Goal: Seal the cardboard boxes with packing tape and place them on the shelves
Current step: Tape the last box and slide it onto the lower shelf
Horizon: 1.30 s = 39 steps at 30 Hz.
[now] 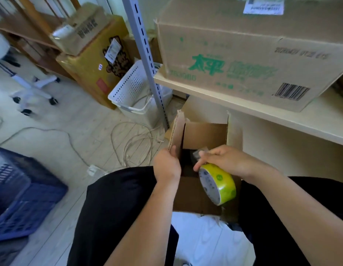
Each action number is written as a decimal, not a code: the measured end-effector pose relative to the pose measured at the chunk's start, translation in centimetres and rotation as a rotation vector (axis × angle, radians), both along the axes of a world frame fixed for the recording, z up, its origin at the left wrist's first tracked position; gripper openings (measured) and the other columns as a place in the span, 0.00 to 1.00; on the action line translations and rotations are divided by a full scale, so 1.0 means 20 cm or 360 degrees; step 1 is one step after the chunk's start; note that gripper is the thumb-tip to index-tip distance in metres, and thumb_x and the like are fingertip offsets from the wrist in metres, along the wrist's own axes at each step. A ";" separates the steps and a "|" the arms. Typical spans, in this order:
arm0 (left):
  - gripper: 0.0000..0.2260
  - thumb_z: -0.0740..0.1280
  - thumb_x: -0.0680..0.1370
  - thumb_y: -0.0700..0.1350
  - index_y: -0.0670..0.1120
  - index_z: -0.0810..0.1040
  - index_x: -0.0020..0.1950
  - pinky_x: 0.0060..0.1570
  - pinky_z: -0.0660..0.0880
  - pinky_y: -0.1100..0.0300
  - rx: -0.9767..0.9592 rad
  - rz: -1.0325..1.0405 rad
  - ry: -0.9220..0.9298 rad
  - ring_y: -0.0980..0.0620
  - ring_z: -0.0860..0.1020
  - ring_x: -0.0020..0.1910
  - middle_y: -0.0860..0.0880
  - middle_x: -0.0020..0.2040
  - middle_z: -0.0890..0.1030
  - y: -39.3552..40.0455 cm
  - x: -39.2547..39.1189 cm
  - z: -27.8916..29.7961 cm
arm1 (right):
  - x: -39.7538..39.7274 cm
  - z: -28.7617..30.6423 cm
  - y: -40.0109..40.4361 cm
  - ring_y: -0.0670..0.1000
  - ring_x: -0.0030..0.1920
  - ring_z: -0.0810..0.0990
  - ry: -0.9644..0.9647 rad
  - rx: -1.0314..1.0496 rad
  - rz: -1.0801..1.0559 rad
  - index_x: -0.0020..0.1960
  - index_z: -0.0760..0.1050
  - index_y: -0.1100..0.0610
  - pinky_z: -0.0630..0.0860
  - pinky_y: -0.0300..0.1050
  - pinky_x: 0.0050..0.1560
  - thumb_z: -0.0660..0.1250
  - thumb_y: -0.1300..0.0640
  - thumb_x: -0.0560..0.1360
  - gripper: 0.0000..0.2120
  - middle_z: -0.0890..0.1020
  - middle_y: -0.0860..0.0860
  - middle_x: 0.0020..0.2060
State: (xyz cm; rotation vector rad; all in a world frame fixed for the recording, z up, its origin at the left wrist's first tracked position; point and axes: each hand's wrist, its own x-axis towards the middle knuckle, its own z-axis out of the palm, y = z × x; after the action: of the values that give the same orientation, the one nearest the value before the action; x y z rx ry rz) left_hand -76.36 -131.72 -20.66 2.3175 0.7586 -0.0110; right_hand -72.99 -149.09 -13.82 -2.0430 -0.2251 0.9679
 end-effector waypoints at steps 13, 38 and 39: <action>0.15 0.66 0.77 0.44 0.47 0.69 0.31 0.29 0.62 0.56 -0.0088 0.0100 -0.0049 0.40 0.76 0.34 0.46 0.31 0.76 0.10 -0.12 -0.04 | 0.35 -0.13 0.40 0.55 0.50 0.80 0.0406 0.0288 0.0774 0.51 0.84 0.65 0.72 0.52 0.65 0.57 0.46 0.83 0.25 0.86 0.56 0.51; 0.12 0.66 0.79 0.46 0.47 0.80 0.36 0.25 0.61 0.64 -0.0348 0.0252 -0.0051 0.56 0.70 0.28 0.52 0.29 0.77 0.09 -0.16 -0.05 | 0.38 -0.18 0.53 0.50 0.48 0.83 0.0550 -0.0075 0.1099 0.47 0.83 0.65 0.77 0.39 0.51 0.56 0.50 0.84 0.23 0.86 0.57 0.50; 0.12 0.65 0.79 0.47 0.46 0.81 0.37 0.26 0.62 0.62 -0.0320 0.0240 -0.0051 0.55 0.71 0.28 0.51 0.30 0.78 0.09 -0.16 -0.06 | 0.38 -0.17 0.53 0.47 0.44 0.83 0.0501 -0.0105 0.1115 0.46 0.83 0.64 0.76 0.37 0.47 0.56 0.50 0.84 0.23 0.86 0.56 0.49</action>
State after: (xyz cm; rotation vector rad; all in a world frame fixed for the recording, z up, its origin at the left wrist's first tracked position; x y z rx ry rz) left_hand -79.55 -129.98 -21.77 2.0621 0.8732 0.0164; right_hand -65.43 -138.42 -17.12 -1.8530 -0.7773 1.7193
